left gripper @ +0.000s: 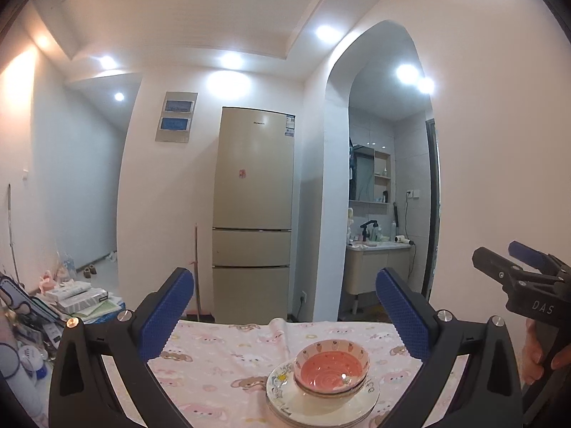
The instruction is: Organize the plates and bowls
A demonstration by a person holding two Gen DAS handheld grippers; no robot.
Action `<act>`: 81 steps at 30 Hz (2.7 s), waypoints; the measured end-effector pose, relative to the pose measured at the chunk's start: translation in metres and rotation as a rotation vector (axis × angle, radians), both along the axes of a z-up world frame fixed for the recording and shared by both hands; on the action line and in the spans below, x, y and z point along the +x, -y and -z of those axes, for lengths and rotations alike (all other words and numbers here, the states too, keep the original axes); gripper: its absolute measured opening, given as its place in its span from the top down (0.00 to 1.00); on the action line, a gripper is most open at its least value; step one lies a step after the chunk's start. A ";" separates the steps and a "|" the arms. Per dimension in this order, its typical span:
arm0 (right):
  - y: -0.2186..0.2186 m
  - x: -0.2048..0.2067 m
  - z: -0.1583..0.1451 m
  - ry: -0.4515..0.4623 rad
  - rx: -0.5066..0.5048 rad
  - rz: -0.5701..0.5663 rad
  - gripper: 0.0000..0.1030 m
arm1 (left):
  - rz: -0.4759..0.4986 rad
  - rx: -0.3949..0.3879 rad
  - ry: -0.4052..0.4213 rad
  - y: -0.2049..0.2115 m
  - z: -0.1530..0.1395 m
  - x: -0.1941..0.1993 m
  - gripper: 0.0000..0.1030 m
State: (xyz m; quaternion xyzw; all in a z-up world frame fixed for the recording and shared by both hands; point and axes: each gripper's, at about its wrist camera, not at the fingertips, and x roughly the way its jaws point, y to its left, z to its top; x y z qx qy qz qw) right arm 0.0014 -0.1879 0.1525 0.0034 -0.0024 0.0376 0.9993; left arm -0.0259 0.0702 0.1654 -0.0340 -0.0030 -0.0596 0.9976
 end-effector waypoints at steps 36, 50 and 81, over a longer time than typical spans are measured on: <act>-0.034 0.035 0.157 -0.290 0.010 -0.083 0.00 | -0.099 -0.010 -0.234 -0.001 0.161 0.039 0.00; -0.033 0.034 0.156 -0.299 -0.014 0.025 0.00 | -0.110 0.053 -0.302 0.011 0.176 0.046 0.00; -0.036 0.037 0.158 -0.298 -0.020 0.018 0.00 | -0.118 0.054 -0.304 0.012 0.174 0.045 0.00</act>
